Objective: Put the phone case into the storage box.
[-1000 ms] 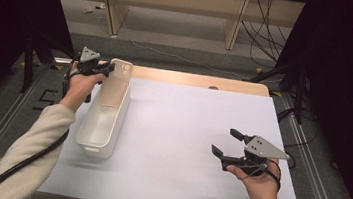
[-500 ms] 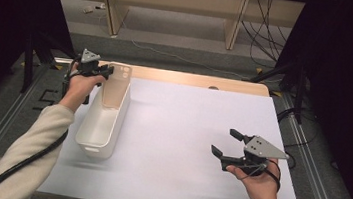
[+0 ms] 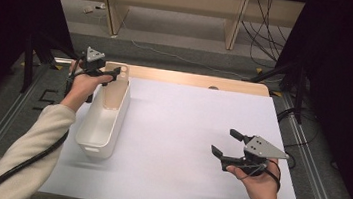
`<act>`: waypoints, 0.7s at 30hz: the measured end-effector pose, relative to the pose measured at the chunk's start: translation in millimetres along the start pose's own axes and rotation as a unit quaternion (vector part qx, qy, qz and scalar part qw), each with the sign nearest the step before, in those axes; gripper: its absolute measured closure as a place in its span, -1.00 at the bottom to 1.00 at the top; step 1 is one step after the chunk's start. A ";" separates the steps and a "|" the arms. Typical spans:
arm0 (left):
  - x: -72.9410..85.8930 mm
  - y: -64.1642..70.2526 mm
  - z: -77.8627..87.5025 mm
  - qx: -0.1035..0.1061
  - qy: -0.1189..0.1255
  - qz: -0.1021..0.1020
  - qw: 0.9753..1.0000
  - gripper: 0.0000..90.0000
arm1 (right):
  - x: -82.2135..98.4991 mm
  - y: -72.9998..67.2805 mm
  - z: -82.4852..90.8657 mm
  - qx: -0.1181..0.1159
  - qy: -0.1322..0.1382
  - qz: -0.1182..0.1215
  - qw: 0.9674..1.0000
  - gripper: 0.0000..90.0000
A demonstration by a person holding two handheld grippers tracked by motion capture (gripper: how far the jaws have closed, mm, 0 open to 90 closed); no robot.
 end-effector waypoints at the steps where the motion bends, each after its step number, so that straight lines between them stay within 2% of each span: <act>1: -3.3 0.5 0.8 -0.001 0.006 -0.001 1.000 -0.29 | -1.2 -0.2 -1.0 -0.001 0.008 -0.001 1.000 -0.59; 5: -15.6 1.8 7.4 -0.003 0.027 -0.012 1.000 -0.27 | -2.2 -0.6 -2.0 -0.002 0.013 -0.003 1.000 -0.59; 6: -19.1 0.3 9.6 -0.012 0.037 -0.017 0.999 -0.24 | -2.6 -1.0 -2.6 -0.006 0.017 -0.002 1.000 -0.59; 7: -20.6 -1.4 11.6 -0.017 0.038 -0.020 0.999 -0.13 | -0.1 0.2 0.0 0.000 0.000 0.000 1.000 -0.59; 8: -21.1 -3.5 13.1 -0.021 0.039 -0.019 0.999 0.01 | -1.4 -0.3 -1.6 -0.001 0.010 -0.002 1.000 -0.59; 12: -14.2 -19.0 16.8 -0.049 0.022 0.014 0.998 0.84 | -1.1 0.0 -1.8 -0.002 0.009 0.000 1.000 -0.59; 13: -11.0 -22.7 16.6 -0.052 0.015 0.027 0.998 0.95 | -1.1 0.0 -2.1 -0.002 0.010 -0.001 1.000 -0.59; 17: 3.8 -36.1 12.7 -0.068 -0.016 0.044 0.997 1.00 | -0.4 -0.2 -3.0 -0.004 0.009 -0.002 1.000 -0.59; 21: 16.1 -44.4 7.2 -0.074 -0.029 0.048 0.996 1.00 | -0.3 -0.4 -2.9 -0.004 0.009 -0.003 1.000 -0.59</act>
Point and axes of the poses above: each handheld gripper's, and its own axes: z roughly backward along the jaws, x roughly out of its underside, y roughly to its right, the point moved 10 cm from there along -z, roughly forward along the jaws, and after that the axes turned 3 degrees about x, right-handed, at the moved point
